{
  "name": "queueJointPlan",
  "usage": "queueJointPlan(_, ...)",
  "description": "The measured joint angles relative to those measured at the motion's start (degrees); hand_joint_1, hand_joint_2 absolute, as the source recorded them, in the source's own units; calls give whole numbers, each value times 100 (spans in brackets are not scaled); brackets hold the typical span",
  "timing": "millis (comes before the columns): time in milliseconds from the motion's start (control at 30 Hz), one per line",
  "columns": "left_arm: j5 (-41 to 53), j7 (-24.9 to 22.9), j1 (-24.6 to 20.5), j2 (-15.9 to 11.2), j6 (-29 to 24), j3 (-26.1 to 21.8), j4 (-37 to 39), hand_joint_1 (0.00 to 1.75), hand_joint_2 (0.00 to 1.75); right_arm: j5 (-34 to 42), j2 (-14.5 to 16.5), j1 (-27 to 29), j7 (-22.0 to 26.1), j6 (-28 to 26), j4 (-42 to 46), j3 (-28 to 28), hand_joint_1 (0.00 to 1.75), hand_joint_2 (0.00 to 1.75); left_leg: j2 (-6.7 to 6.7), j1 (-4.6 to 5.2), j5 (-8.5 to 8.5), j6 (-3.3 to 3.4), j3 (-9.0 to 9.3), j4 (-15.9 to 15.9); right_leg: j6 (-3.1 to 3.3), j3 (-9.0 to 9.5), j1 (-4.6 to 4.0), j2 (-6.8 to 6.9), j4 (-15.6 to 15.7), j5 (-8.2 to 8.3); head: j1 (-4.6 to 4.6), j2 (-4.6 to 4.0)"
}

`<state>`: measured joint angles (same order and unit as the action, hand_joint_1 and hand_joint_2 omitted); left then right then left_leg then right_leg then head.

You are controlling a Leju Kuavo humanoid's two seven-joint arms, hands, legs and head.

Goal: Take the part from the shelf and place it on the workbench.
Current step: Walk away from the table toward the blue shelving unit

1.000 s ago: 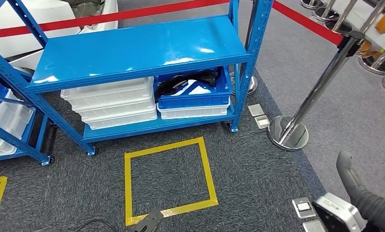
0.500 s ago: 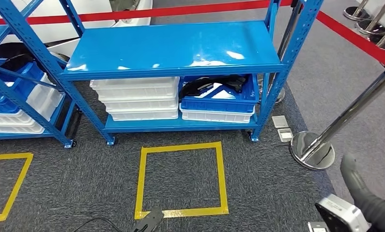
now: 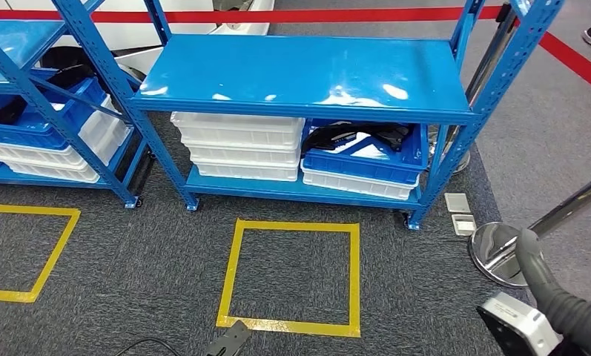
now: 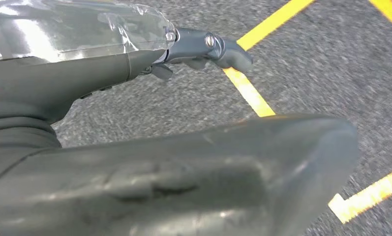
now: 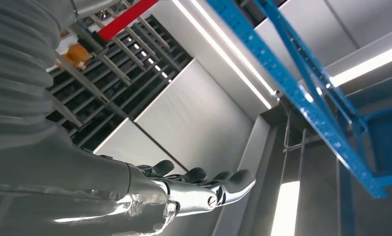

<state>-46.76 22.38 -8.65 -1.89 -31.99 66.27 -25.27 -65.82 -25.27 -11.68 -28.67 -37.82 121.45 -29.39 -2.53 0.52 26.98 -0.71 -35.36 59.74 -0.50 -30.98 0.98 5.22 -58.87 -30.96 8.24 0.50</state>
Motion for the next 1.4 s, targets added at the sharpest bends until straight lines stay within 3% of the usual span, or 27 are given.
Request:
queueJointPlan(67,-1,1,3,-1,-3,0,1,0,0,4,-1,-6,-7,3,-3,-3,0,175,96,4,-19,59,32,-68,-68,50,23,28,7,-39,-3,0)
queueJointPlan(133,-3,2,-10,-3,-6,-2,2,0,0,5,-4,-10,-14,3,-5,-5,0,175,190,-24,-44,133,98,-152,-106,-24,45,-173,-235,-209,-16,0)
queueJointPlan(200,-4,2,-25,-4,-6,-3,3,0,0,11,-9,3,-28,3,-7,-5,0,175,285,-32,-48,186,129,-180,-110,-371,47,-420,-894,-505,-45,0)
queueJointPlan(233,-4,2,-25,-2,-5,-3,3,0,0,15,-11,15,-36,3,-9,-5,0,175,336,-30,-43,202,131,-177,-113,-587,43,-468,-1251,-617,-58,0)
queueJointPlan(267,-3,2,-21,1,-4,-2,3,0,0,18,-11,27,-43,3,-11,-5,0,175,398,-27,-37,206,134,-172,-119,-750,41,-488,-1482,-636,-66,0)
queueJointPlan(300,-3,2,-15,3,-3,-1,3,0,0,19,-11,34,-48,3,-15,-5,0,175,461,-27,-28,207,140,-164,-124,-820,42,-498,-1514,-544,-68,0)
queueJointPlan(367,-3,2,-13,3,-3,-1,3,0,0,19,-13,36,-55,3,-19,-5,0,175,596,-40,6,182,153,-121,-130,-663,59,-552,-983,-107,-69,0)
queueJointPlan(400,-4,2,-15,3,-1,-2,4,0,0,19,-13,35,-56,3,-21,-5,0,175,656,-47,31,156,143,-87,-134,-527,77,-664,-644,63,-74,0)
queueJointPlan(433,-4,2,-19,3,3,-2,4,0,0,21,-13,36,-57,3,-24,-6,0,175,717,-52,58,124,117,-37,-128,-423,90,-776,-372,167,-84,0)
queueJointPlan(500,-5,2,-18,3,10,-1,5,0,0,31,-16,46,-64,4,-31,-7,0,175,815,-62,79,57,55,17,-84,-355,87,-911,-185,167,-80,0)
queueJointPlan(567,-7,2,-10,3,12,0,5,0,0,36,-19,52,-70,7,-32,-8,0,175,894,-83,78,-3,37,22,-2,-338,69,-813,-153,176,-63,0)
queueJointPlan(633,-8,2,-8,2,12,1,5,0,0,35,-18,48,-71,13,-32,-8,0,175,747,-77,193,-59,-25,203,74,-293,79,-686,-117,178,-31,0)
queueJointPlan(700,-9,2,-18,3,12,1,5,0,0,35,-17,53,-72,16,-32,-8,0,175,464,-73,491,-110,-300,800,124,-255,72,-547,-101,161,18,0)
queueJointPlan(767,-11,2,-15,3,12,2,5,0,0,34,-17,62,-73,16,-33,-8,0,175,340,-99,730,-141,-648,1467,144,-236,52,-408,-101,136,37,0)
queueJointPlan(800,-12,2,-8,3,12,2,5,0,0,35,-17,65,-73,16,-33,-8,0,175,320,-106,721,-142,-716,1583,143,-226,47,-346,-101,122,37,0)
queueJointPlan(833,-13,2,-1,2,12,2,5,0,0,34,-17,66,-73,16,-34,-8,0,175,307,-108,607,-132,-669,1472,138,-209,44,-289,-102,107,39,0)
queueJointPlan(900,-14,3,0,1,12,2,5,0,0,34,-17,66,-73,19,-34,-8,0,175,205,-91,232,-79,-312,737,112,-154,41,-184,-100,68,40,0)
queueJointPlan(967,-15,6,-9,2,11,2,5,0,0,34,-17,67,-73,31,-35,-8,0,87,54,-34,25,-18,-25,135,64,-109,29,-102,-95,27,26,0)
queueJointPlan(1033,-17,10,-9,2,11,2,5,0,0,34,-17,67,-73,43,-36,-8,0,0,39,21,24,25,17,19,-2,-81,33,-44,-71,10,10,0)
queueJointPlan(1100,-19,12,-5,1,11,2,5,0,0,28,-17,70,-74,45,-37,-4,0,0,107,9,0,83,78,-76,-70,-29,49,-66,-56,-21,5,0)
queueJointPlan(1167,-20,14,-19,1,13,1,7,0,0,10,-17,73,-83,34,-39,3,0,0,148,-24,-32,148,173,-195,-101,-121,54,-263,-324,-198,-21,0)
queueJointPlan(1200,-19,15,-28,3,17,1,7,0,0,2,-18,83,-93,28,-40,7,0,0,165,-26,-35,170,197,-218,-100,-274,56,-377,-624,-342,-45,0)
queueJointPlan(1267,-19,15,-35,8,29,1,7,0,0,-5,-21,129,-115,17,-44,15,0,0,206,-18,-18,207,211,-219,-99,-683,45,-475,-1307,-576,-78,0)
queueJointPlan(1300,-19,15,-31,11,36,1,7,0,0,-8,-22,155,-122,14,-46,19,0,0,231,-12,-4,216,217,-212,-102,-820,41,-487,-1479,-564,-86,0)
queueJointPlan(1333,-19,15,-27,12,39,2,7,0,0,-12,-24,175,-127,10,-46,25,0,0,255,-8,13,217,226,-201,-100,-859,40,-493,-1445,-441,-87,0)
queueJointPlan(1400,-17,15,-28,14,44,2,7,0,0,-19,-27,189,-134,4,-46,39,0,0,302,-11,66,195,249,-160,-87,-661,43,-497,-840,4,-91,0)
